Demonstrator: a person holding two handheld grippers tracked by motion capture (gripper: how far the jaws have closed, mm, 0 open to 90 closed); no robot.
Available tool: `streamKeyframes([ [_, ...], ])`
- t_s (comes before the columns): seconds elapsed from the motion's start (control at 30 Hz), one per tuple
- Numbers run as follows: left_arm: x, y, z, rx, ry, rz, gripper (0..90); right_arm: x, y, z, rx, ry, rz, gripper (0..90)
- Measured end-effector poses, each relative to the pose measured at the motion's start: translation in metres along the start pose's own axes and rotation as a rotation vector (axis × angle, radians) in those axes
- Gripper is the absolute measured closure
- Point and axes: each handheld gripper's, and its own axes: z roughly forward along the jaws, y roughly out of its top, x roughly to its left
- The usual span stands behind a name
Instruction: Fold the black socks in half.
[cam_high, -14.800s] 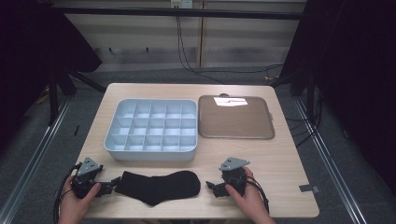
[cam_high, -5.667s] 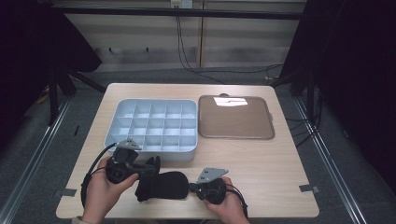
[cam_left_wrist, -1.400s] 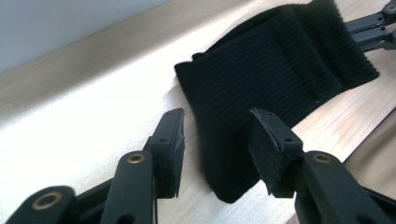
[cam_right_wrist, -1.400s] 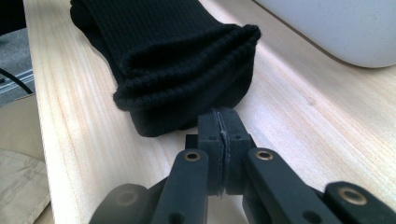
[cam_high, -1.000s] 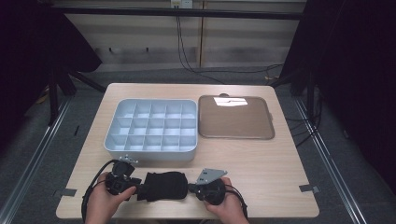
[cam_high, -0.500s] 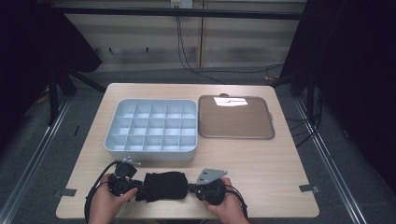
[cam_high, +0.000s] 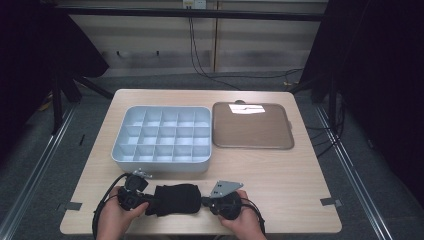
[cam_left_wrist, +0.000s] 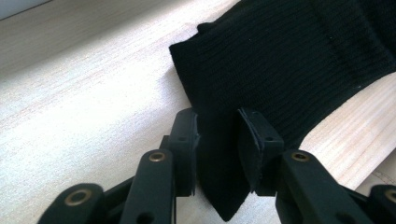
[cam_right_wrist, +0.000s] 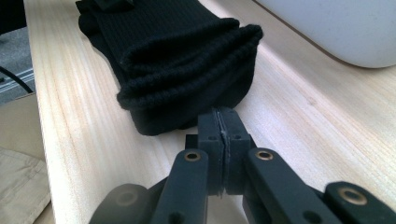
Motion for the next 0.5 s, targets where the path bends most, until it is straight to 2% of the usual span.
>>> streamKeyframes([
  [0.3, 0.0016, -0.0006, 0.0007, -0.002, -0.035, -0.01, 77.1, 0.0001, 0.0, -0.0001, 0.001, -0.003, -0.001, 89.1],
  [0.5, 0.0007, 0.0003, 0.0008, 0.002, -0.043, -0.021, 81.5, 0.0002, 0.0, 0.0001, -0.001, -0.001, -0.001, 89.1],
])
